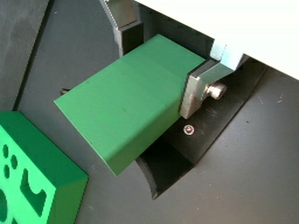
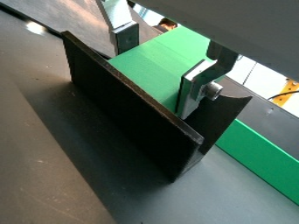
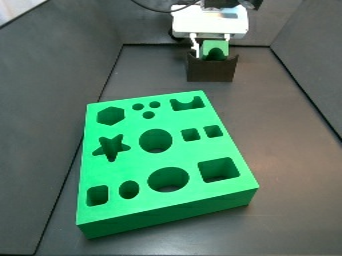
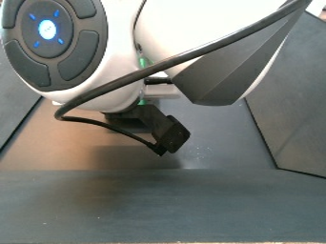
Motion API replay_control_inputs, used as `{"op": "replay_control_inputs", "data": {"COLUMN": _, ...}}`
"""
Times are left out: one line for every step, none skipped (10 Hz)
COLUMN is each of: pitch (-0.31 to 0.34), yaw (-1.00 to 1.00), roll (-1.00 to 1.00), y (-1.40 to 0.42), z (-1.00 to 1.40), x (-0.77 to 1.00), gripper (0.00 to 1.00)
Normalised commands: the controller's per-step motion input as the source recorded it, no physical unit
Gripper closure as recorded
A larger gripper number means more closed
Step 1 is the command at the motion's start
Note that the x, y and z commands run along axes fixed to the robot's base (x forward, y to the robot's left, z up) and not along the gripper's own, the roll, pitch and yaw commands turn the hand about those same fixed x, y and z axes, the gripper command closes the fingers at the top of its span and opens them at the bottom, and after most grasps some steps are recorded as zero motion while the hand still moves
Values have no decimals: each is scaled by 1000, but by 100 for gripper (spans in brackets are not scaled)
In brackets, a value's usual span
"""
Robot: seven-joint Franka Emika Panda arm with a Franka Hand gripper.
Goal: Pick up the arch object. Move up. Place the arch object on the fixture. Regrasp the arch object. Rotate the arch object. Move to above the board. Insert the arch object.
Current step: Place the arch object on the fixture, then regrasp the arch object.
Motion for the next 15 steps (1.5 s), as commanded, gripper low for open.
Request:
{"op": "replay_control_inputs", "data": {"pitch": -32, "yaw": -26, "roll": -83, "y": 46, "z": -631, "x": 68, "gripper": 100}}
{"op": "replay_control_inputs", "data": {"pitch": -31, "yaw": -19, "roll": -83, "y": 44, "z": -632, "x": 67, "gripper": 100}}
{"op": "replay_control_inputs", "data": {"pitch": 0, "yaw": 0, "roll": 0, "y": -500, "z": -167, "x": 0, "gripper": 100}}
{"op": "replay_control_inputs", "data": {"pitch": 0, "yaw": 0, "roll": 0, "y": 0, "z": 0, "x": 0, "gripper": 0}}
{"op": "replay_control_inputs", "data": {"pitch": -9, "yaw": 0, "roll": -12, "y": 0, "z": 1000, "x": 0, "gripper": 0}}
{"op": "replay_control_inputs", "data": {"pitch": -7, "yaw": 5, "roll": -6, "y": 0, "z": 1000, "x": -6, "gripper": 0}}
{"op": "replay_control_inputs", "data": {"pitch": -6, "yaw": 17, "roll": 9, "y": -1, "z": 1000, "x": -22, "gripper": 0}}
{"op": "replay_control_inputs", "data": {"pitch": -4, "yaw": 23, "roll": 19, "y": -3, "z": 1000, "x": -29, "gripper": 0}}
{"op": "replay_control_inputs", "data": {"pitch": 2, "yaw": 26, "roll": 26, "y": -2, "z": 1000, "x": -40, "gripper": 0}}
{"op": "replay_control_inputs", "data": {"pitch": 10, "yaw": 27, "roll": 27, "y": 1, "z": 874, "x": -42, "gripper": 0}}
{"op": "replay_control_inputs", "data": {"pitch": 15, "yaw": 25, "roll": 28, "y": 2, "z": 749, "x": -44, "gripper": 0}}
{"op": "replay_control_inputs", "data": {"pitch": 31, "yaw": 22, "roll": 25, "y": 5, "z": 438, "x": -33, "gripper": 0}}
{"op": "replay_control_inputs", "data": {"pitch": 41, "yaw": 18, "roll": 24, "y": 4, "z": 246, "x": -32, "gripper": 0}}
{"op": "replay_control_inputs", "data": {"pitch": 70, "yaw": 20, "roll": 1000, "y": -1000, "z": 863, "x": -97, "gripper": 0}}
{"op": "replay_control_inputs", "data": {"pitch": 68, "yaw": 20, "roll": 1000, "y": -1000, "z": 820, "x": -87, "gripper": 0}}
